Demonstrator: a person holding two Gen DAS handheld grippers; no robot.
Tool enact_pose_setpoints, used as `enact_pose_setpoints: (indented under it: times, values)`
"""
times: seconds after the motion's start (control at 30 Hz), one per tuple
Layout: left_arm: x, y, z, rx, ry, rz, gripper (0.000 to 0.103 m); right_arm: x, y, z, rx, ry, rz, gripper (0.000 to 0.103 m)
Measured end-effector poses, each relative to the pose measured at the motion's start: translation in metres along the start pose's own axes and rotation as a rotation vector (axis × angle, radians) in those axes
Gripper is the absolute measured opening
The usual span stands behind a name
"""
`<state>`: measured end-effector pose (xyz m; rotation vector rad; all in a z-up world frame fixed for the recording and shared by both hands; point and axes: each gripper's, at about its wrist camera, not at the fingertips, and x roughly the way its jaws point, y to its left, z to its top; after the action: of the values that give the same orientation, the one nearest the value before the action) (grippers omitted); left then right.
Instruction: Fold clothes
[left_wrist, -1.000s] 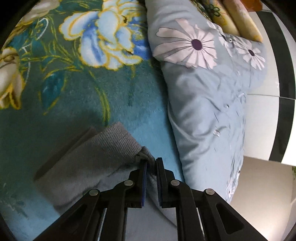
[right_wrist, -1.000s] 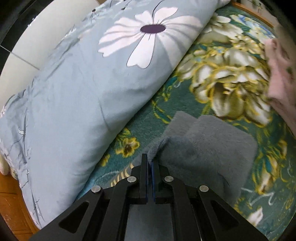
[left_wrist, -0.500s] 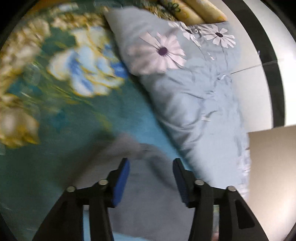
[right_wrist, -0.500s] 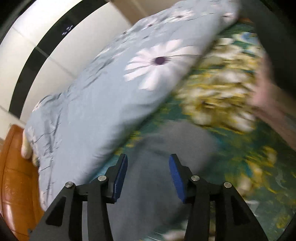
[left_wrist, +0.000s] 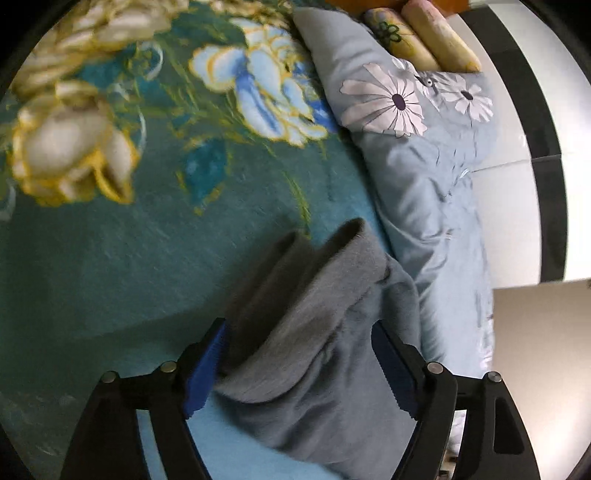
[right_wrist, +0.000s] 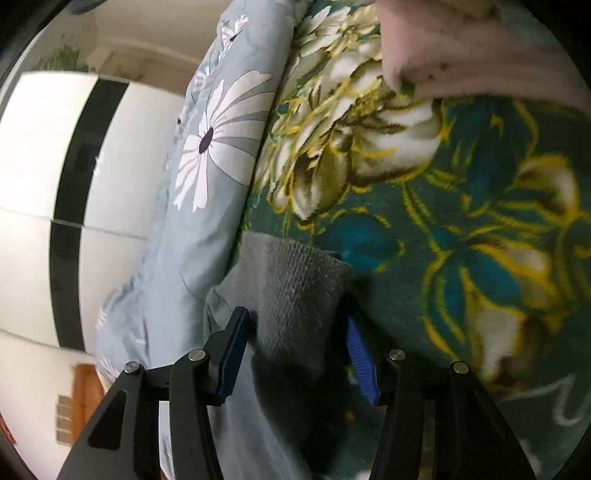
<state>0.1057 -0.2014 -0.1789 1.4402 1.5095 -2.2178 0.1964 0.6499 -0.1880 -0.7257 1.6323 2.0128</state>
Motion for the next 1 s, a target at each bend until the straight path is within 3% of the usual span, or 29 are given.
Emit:
enact_pose_setpoints:
  times: [0.07, 0.13, 0.23, 0.4, 0.53, 0.77, 0.83, 0.9, 0.93, 0.97, 1.0]
  values:
    - [0.002, -0.001, -0.004, 0.000, -0.010, -0.007, 0.085, 0.004, 0.005, -0.001, -0.001, -0.002, -0.012, 0.050]
    - [0.004, -0.004, -0.004, 0.044, 0.006, 0.021, 0.085, 0.006, 0.011, -0.001, -0.012, 0.021, -0.028, 0.029]
    - [0.003, -0.005, -0.006, 0.097, 0.021, 0.089, 0.085, 0.003, 0.021, -0.003, -0.030, 0.031, -0.060, 0.023]
    - [-0.023, 0.011, -0.018, 0.091, 0.059, 0.136, 0.085, -0.006, 0.038, -0.003, -0.080, 0.032, -0.087, 0.022]
    - [-0.014, 0.027, -0.028, 0.008, 0.086, 0.049, 0.085, -0.006, 0.048, -0.004, -0.109, 0.039, -0.100, 0.021]
    - [0.002, 0.012, -0.023, 0.037, -0.018, 0.047, 0.092, -0.007, 0.064, 0.002, -0.136, 0.045, -0.097, 0.020]
    - [0.001, 0.009, -0.022, 0.019, -0.054, 0.083, 0.084, -0.010, 0.070, 0.003, -0.145, 0.042, -0.101, 0.020]
    - [-0.001, 0.006, -0.015, 0.027, -0.054, 0.115, 0.041, -0.015, 0.078, 0.000, -0.159, 0.034, -0.108, 0.020]
    - [-0.002, 0.004, -0.011, 0.036, -0.049, 0.131, 0.037, -0.017, 0.082, 0.000, -0.165, 0.032, -0.111, 0.020]
    - [-0.003, 0.001, -0.008, 0.043, -0.045, 0.141, 0.024, -0.020, 0.085, 0.000, -0.170, 0.029, -0.113, 0.019]
    - [-0.009, -0.005, -0.004, 0.045, -0.047, 0.127, 0.021, -0.023, 0.089, 0.000, -0.174, 0.025, -0.116, 0.019]
